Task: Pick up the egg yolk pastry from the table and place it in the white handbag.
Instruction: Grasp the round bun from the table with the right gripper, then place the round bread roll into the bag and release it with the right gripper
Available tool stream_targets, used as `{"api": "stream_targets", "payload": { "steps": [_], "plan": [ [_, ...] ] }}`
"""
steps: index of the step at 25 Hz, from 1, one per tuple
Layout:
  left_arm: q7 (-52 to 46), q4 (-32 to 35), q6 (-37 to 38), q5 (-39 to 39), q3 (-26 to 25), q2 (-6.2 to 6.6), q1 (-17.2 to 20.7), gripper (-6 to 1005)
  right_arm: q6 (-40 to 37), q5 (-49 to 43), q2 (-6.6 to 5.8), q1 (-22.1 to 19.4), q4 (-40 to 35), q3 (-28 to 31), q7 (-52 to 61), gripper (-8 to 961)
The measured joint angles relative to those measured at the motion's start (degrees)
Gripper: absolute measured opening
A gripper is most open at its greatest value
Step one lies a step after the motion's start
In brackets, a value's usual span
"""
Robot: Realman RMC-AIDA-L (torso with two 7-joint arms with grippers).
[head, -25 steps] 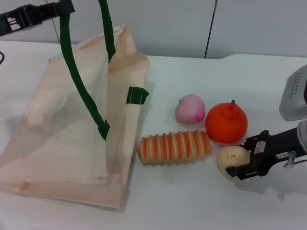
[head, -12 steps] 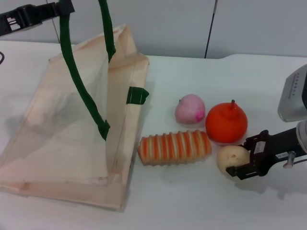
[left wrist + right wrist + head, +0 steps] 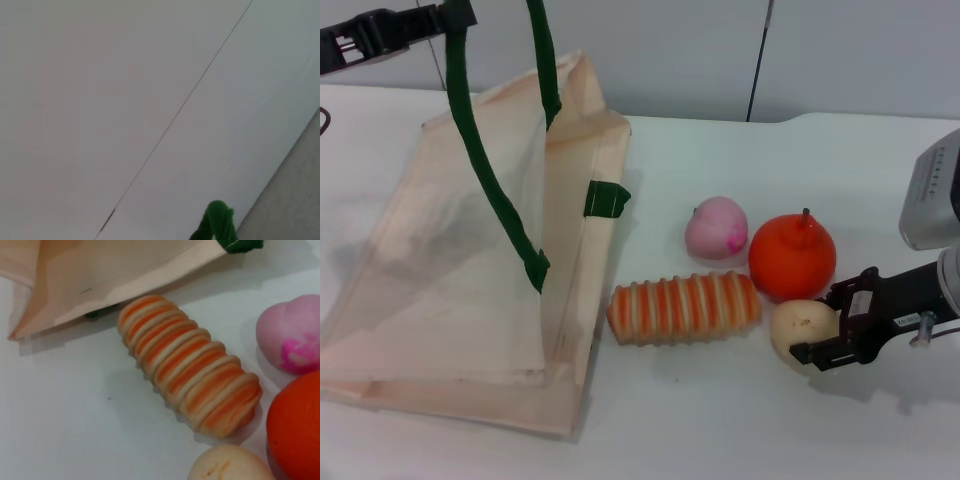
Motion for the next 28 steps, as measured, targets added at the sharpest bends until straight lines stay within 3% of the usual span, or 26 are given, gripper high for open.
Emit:
{"api": "stream_targets", "payload": {
  "steps": [8, 20, 23, 28],
  "plan": [
    [0.3, 1.8, -0.1, 0.0, 0.0, 0.53, 0.4, 249, -1.8, 0.0, -0.09, -0.2, -0.9, 0.8, 0.2, 667],
    [0.3, 1.9, 0.1, -0.5, 0.0, 0.70, 0.1, 258, -8.2, 6.8, -0.25, -1.3, -12.5, 3.4, -0.8, 660],
    [0.3, 2.6, 0.3, -0.7, 0.0, 0.82, -0.3, 260, -7.8, 10.4, -0.16, 0.8, -12.1, 2.0, -2.6, 658],
    [0.3, 4.1, 0.5, -0.8, 0.0, 1.25, -1.2, 264, -5.7, 14.3, -0.03, 7.2, -5.2, -1.2, -5.3, 660]
  ]
}}
